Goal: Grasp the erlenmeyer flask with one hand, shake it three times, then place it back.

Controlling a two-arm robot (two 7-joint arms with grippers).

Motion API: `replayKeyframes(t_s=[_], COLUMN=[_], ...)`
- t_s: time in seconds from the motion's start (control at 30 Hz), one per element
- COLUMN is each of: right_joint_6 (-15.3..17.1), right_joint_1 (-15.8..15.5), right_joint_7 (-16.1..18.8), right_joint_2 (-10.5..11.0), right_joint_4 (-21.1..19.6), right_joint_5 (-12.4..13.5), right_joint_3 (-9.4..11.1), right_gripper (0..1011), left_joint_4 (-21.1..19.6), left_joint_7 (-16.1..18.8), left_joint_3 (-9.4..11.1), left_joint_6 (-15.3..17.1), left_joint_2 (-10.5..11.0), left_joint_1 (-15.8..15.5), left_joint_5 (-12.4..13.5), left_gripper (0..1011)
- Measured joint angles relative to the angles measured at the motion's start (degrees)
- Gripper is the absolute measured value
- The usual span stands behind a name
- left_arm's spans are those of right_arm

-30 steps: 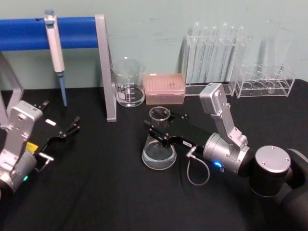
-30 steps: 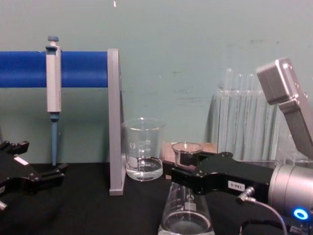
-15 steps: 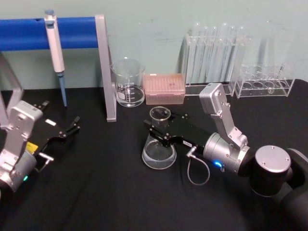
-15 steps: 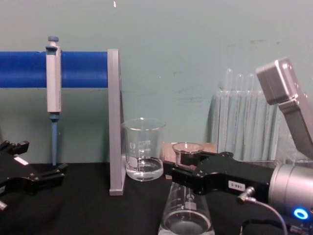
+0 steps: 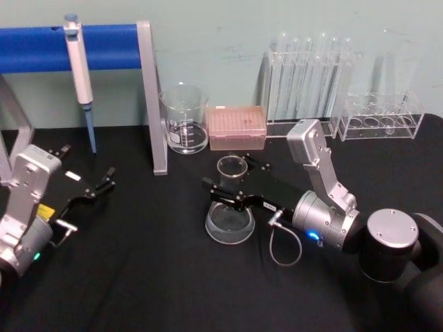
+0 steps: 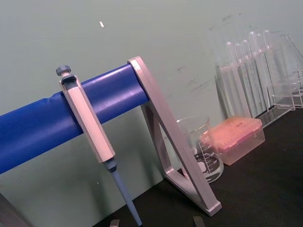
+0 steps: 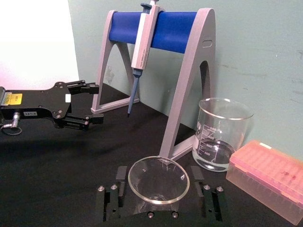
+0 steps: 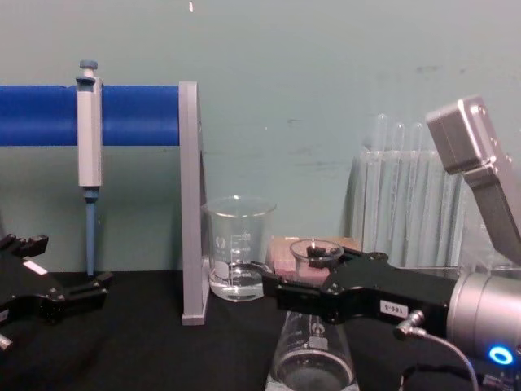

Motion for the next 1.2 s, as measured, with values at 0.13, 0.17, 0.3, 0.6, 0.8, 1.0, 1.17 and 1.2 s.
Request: replayKeyframes(t_s=[0.13,0.17,0.3,0.6,0.8,1.0,1.17,1.2], right_joint_6=[0.0,0.0,0.0,0.0,-0.08,0.59,1.34,1.55], right_joint_1=[0.0,0.0,0.0,0.0,-0.8,-2.83,-4.51,-5.0], right_joint_7=[0.02,0.03,0.04,0.05,1.35,1.71,1.69,1.88], right_joint_2=[0.0,0.0,0.0,0.0,0.99,3.18,5.08,5.76], right_joint_4=[0.0,0.0,0.0,0.0,-1.16,-4.36,-7.12,-8.0], right_joint_5=[0.0,0.01,0.02,0.05,1.1,2.34,3.3,3.59], right_joint_3=[0.0,0.0,0.0,0.0,0.33,1.28,2.04,2.2], right_gripper=[915,944,1002,1002,1002,1002,1003,1002], left_joint_4=[0.0,0.0,0.0,0.0,0.0,0.0,0.0,0.0], left_joint_7=[0.0,0.0,0.0,0.0,0.0,0.0,0.0,0.0], left_joint_3=[0.0,0.0,0.0,0.0,0.0,0.0,0.0,0.0], left_joint_6=[0.0,0.0,0.0,0.0,0.0,0.0,0.0,0.0], left_joint_2=[0.0,0.0,0.0,0.0,0.0,0.0,0.0,0.0], left_joint_1=[0.0,0.0,0.0,0.0,0.0,0.0,0.0,0.0], left_joint_5=[0.0,0.0,0.0,0.0,0.0,0.0,0.0,0.0], left_gripper=[1001,1001,1001,1001,1001,1001,1001,1001])
